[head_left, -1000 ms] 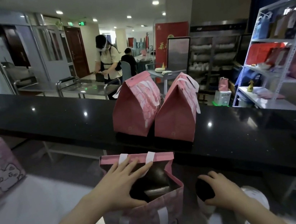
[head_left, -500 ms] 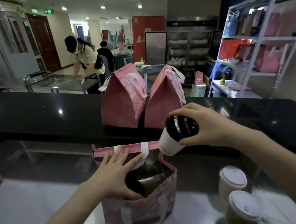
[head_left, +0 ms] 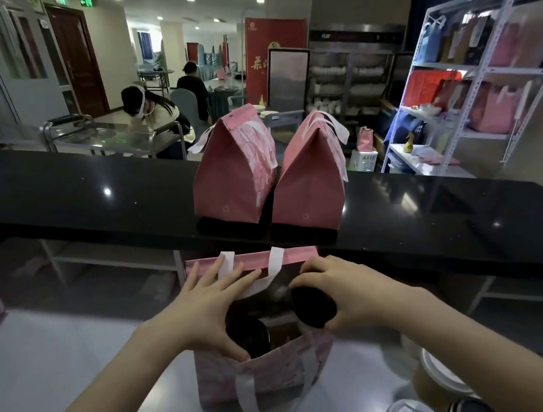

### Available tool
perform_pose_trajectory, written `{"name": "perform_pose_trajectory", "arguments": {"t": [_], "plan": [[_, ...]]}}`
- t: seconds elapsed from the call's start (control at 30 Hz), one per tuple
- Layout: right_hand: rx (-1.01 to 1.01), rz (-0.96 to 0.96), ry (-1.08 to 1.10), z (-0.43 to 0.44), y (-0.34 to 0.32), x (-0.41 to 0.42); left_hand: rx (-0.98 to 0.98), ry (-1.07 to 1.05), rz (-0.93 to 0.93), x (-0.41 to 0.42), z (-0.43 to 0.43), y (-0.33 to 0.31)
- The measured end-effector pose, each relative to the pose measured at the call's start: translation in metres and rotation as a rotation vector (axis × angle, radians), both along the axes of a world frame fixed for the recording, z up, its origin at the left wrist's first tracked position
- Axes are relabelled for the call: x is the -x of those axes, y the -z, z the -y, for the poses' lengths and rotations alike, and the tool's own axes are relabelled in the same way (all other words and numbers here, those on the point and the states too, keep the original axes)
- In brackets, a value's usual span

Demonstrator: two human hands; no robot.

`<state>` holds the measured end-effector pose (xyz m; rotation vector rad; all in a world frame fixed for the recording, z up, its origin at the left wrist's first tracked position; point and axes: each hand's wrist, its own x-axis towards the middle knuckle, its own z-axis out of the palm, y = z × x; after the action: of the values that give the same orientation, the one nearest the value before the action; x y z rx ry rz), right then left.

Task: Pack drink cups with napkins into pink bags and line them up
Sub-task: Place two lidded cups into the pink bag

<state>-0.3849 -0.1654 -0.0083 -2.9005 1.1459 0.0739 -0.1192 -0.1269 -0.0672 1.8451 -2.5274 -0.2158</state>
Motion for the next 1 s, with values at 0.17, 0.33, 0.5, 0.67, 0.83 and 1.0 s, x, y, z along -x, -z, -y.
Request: {"name": "perform_pose_trajectory", "arguments": {"t": [0.17,0.33,0.5,0.67,0.83,1.0], "plan": [[0.033,-0.004,-0.031,-0.001,0.003,-0.007,0.01,-0.002,0.025,0.01,-0.011,0.003],[-0.058,-0.032,-0.009,-0.001,0.001,-0.03,0.069,0.001,0.068,0.025,-0.021,0.009],[-0.192,0.005,0.045,0.004,-0.011,-0.042,0.12,-0.036,0.089,0.026,-0.02,0.01],[-0.134,-0.112,0.035,-0.001,0.018,-0.041,0.107,-0.064,0.09,0.02,-0.018,0.012],[-0.063,-0.136,0.1,0.007,0.044,-0.026,0.081,-0.055,0.1,0.02,-0.016,0.011],[-0.067,-0.063,0.156,0.009,0.059,-0.024,0.087,-0.019,0.108,0.027,-0.022,0.013]]}}
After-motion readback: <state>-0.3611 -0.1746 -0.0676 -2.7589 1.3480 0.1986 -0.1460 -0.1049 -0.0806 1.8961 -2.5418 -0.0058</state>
